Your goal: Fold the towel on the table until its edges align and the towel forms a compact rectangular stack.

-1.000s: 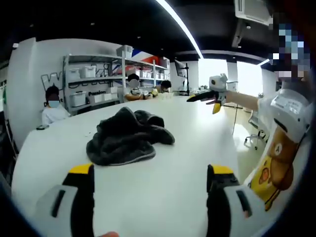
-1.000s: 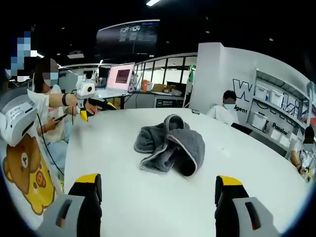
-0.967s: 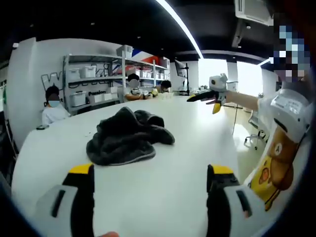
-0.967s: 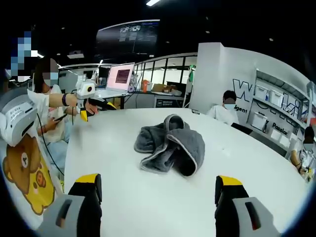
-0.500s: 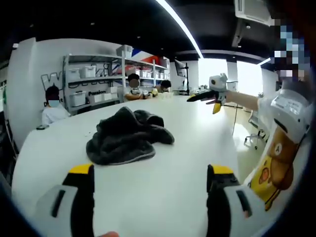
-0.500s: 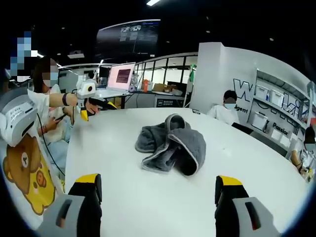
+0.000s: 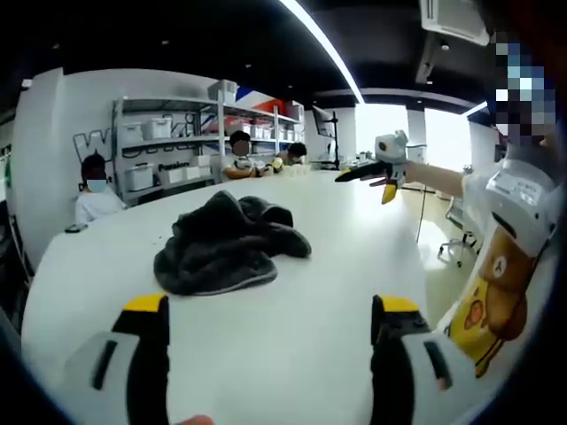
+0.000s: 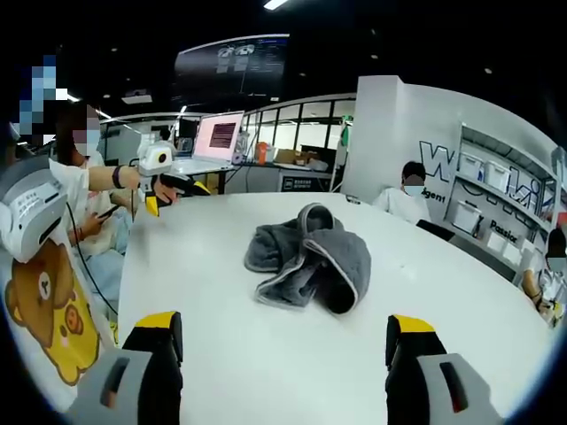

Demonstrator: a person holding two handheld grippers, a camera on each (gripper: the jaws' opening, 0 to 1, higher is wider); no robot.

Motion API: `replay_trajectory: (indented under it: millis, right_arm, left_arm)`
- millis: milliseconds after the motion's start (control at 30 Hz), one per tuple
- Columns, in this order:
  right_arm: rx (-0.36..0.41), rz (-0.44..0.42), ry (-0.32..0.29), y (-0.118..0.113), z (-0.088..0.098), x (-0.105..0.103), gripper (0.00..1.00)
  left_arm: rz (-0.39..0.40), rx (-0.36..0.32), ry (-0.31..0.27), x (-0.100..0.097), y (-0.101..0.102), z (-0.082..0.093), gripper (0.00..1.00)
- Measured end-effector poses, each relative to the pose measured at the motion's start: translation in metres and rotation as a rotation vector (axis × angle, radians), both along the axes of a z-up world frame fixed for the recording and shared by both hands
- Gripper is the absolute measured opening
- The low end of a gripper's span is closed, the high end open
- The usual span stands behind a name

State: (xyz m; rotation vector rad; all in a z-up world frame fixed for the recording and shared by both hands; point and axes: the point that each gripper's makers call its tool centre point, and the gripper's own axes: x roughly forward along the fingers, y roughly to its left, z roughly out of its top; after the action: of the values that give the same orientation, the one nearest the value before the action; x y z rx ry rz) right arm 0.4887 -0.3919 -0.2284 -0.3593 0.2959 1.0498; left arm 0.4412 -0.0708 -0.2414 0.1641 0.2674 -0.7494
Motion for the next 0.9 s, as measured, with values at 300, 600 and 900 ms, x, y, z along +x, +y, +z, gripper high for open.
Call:
replay_trajectory:
  millis: [300, 600, 900]
  right_arm:
    - [0.000, 0.001, 0.001, 0.001, -0.001, 0.001, 1.00]
    - [0.000, -0.005, 0.000, 0.000, -0.002, 0.009, 1.00]
    - [-0.002, -0.008, 0.010, 0.001, -0.006, 0.020, 1.00]
  left_arm:
    - [-0.001, 0.000, 0.002, 0.000, -0.001, 0.000, 0.99]
    - [0.000, 0.001, 0.009, 0.006, 0.002, -0.002, 0.99]
    - [0.001, 0.000, 0.017, 0.013, 0.003, -0.005, 0.99]
